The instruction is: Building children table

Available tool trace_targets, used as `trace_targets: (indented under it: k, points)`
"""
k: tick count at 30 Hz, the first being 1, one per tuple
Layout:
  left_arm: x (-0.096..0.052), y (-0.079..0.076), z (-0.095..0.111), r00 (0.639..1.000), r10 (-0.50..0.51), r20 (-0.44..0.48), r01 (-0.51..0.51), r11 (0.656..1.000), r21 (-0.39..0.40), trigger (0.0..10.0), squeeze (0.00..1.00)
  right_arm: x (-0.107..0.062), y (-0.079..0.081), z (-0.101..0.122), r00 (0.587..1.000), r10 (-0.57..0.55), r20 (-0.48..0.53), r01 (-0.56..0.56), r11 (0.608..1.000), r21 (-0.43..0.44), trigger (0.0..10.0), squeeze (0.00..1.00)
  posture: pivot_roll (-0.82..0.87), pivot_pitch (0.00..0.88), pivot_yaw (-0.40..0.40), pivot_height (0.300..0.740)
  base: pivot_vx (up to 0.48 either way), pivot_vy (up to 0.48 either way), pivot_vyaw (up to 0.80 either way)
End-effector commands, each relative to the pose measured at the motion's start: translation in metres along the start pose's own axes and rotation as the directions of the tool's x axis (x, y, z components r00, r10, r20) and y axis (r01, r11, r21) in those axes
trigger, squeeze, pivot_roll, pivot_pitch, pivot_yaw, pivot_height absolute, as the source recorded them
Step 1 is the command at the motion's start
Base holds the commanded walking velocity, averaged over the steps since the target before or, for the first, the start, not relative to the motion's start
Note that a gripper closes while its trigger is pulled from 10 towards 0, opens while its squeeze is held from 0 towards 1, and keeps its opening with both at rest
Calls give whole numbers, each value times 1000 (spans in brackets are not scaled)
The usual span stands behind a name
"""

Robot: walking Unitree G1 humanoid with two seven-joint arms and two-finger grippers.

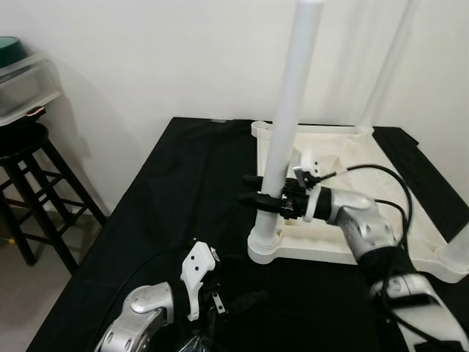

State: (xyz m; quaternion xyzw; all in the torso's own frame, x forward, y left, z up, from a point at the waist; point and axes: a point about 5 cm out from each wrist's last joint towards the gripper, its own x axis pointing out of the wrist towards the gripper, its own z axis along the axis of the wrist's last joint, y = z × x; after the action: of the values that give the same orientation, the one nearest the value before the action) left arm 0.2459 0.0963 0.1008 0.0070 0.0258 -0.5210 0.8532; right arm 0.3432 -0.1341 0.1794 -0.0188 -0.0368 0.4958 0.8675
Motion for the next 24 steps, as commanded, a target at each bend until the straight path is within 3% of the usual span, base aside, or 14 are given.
trace_targets:
  k: [1, 2, 3, 4, 5, 9, 15, 16, 17, 18, 20, 22, 23, 24]
  points:
    - [-1, -2, 1, 1000, -10, 3, 10, 1000, -8, 10000, 0, -2, 8, -39, 935, -332, -125, 339, 940, 36, 0, 0, -47, 6, -26, 740, 0, 0, 0]
    - [-1, -1, 2, 1000, -10, 6, 10, 1000, -12, 10000, 0, 2, 39, -66, 877, -436, -202, 462, 880, 106, 0, 0, -53, 17, -15, 740, 0, 0, 0]
    - [-1, -1, 2, 1000, -10, 6, 10, 1000, -12, 10000, 0, 2, 39, -66, 877, -436, -202, 462, 880, 106, 0, 0, -53, 17, -15, 740, 0, 0, 0]
    - [-2, 0, 2, 1000, -11, 5, 11, 1000, -14, 10000, 0, 6, 56, -69, 848, -489, -206, 507, 861, 47, 0, 0, -55, 19, -6, 740, 0, 0, 0]
    - [-3, 0, 2, 1000, -13, 4, 13, 1000, -14, 10000, 0, 10, 64, -63, 850, -497, -175, 504, 864, -2, 0, 0, -55, 19, -6, 740, 0, 0, 0]
    - [-2, 1, 2, 1000, -11, 7, 11, 1000, -24, 10000, 0, 6, 45, -64, 844, -502, -191, 525, 846, 96, 0, 0, -52, 9, -16, 740, 0, 0, 0]
    - [-2, 2, 2, 1000, -4, 6, 4, 1000, -17, 10000, 0, 7, 46, -63, 827, -518, -219, 546, 833, 91, 0, 0, -51, 8, -11, 740, 0, 0, 0]
    - [-2, 2, 2, 1000, 4, 9, -4, 1000, -18, 10000, 0, 12, 53, -57, 842, -496, -213, 521, 850, 80, 10000, 0, -54, 7, -6, 740, 0, 0, 0]
    - [-2, 2, 2, 1000, 4, 9, -4, 1000, -18, 10000, 0, 12, 53, -57, 842, -496, -213, 521, 850, 80, 10000, 0, -54, 7, -6, 740, 0, 0, 0]
    - [-2, 2, 2, 1000, 5, 10, -5, 1000, -18, 10000, 0, 13, 55, -56, 846, -490, -211, 514, 854, 79, 10000, 1000, -54, 7, -6, 740, 0, 0, 0]
    - [-1, 1, 2, 1000, -3, 5, 3, 1000, -17, 10000, 0, 14, 54, -51, 875, -446, -187, 466, 882, 76, 10000, 1000, -54, 3, -5, 740, 0, 0, 0]
    - [0, 1, 1, 1000, -12, 0, 12, 1000, -16, 10000, 0, 16, 42, -30, 950, -298, -99, 306, 948, 84, 10000, 1000, -52, 0, -9, 740, 0, 0, 0]
    - [0, 1, 1, 1000, -12, 0, 12, 1000, -16, 10000, 0, 16, 42, -30, 950, -298, -99, 306, 948, 84, 10000, 1000, -52, 0, -9, 740, 0, 0, 0]
    - [1, 1, 1, 1000, -11, -1, 11, 1000, -13, 10000, 0, 12, 31, -12, 987, -151, -61, 153, 988, 25, 10000, 1000, -47, 0, -14, 740, 0, 0, 0]
